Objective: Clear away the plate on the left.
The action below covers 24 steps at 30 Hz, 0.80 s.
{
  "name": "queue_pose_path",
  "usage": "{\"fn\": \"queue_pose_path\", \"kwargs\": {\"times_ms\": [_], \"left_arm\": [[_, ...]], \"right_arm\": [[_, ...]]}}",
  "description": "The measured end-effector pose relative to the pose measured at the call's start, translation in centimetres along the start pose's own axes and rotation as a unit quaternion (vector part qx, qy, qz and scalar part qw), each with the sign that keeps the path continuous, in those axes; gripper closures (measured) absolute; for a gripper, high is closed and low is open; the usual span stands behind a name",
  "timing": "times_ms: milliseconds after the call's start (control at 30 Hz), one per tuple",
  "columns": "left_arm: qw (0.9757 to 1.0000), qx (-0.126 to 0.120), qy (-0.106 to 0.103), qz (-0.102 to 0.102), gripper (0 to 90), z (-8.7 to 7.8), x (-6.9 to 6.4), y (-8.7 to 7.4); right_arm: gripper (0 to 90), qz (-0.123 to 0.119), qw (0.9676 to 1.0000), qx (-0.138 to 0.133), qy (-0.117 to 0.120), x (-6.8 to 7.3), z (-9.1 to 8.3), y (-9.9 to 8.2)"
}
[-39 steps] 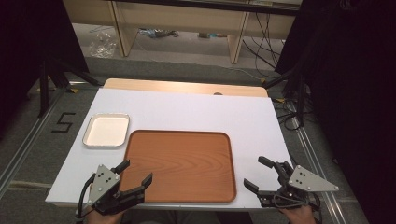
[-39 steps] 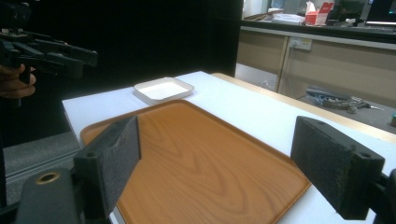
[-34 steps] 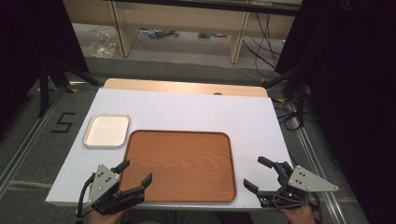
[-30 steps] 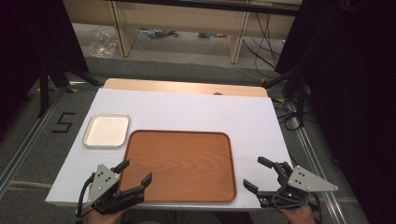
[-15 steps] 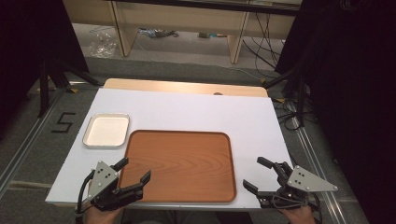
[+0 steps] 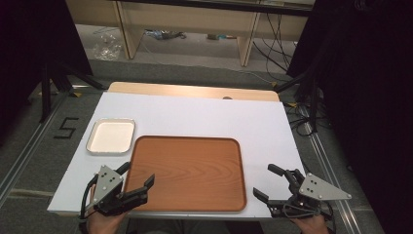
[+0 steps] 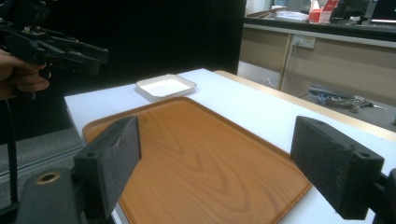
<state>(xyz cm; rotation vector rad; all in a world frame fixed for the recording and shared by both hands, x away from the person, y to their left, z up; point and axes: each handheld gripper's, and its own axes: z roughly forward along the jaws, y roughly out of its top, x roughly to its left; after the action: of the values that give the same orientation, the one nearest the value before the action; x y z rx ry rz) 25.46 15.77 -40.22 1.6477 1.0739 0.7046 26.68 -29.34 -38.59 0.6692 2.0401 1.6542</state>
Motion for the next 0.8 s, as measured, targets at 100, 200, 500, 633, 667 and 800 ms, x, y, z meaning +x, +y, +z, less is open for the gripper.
{"fn": "queue_pose_path", "kwargs": {"times_ms": [100,200,500,633,667,800], "left_arm": [[1.0000,0.005,0.003,0.008,19.0,0.2,-0.1,0.0],[0.9999,0.010,-0.003,0.005,18.8,0.6,-0.1,0.1],[0.9995,0.026,0.014,0.010,19.0,2.5,1.1,0.2],[0.9990,0.039,0.018,0.010,19.0,3.3,1.7,0.1],[0.9989,0.040,0.022,0.013,19.0,3.6,2.0,0.0],[0.9982,0.048,0.033,0.013,19.4,4.2,2.6,-0.1]], "right_arm": [[17.2,-0.001,1.0000,0.000,0.000,0.0,0.0,0.0],[17.2,-0.001,1.0000,0.005,0.002,0.0,0.0,0.0],[17.2,0.008,0.9999,0.007,-0.001,0.1,0.0,0.0],[17.2,-0.004,1.0000,0.008,0.000,0.0,0.0,0.0],[17.2,-0.003,1.0000,0.006,0.002,0.0,0.0,0.0],[17.2,-0.003,0.9999,0.010,0.003,0.0,0.0,0.0]]}}
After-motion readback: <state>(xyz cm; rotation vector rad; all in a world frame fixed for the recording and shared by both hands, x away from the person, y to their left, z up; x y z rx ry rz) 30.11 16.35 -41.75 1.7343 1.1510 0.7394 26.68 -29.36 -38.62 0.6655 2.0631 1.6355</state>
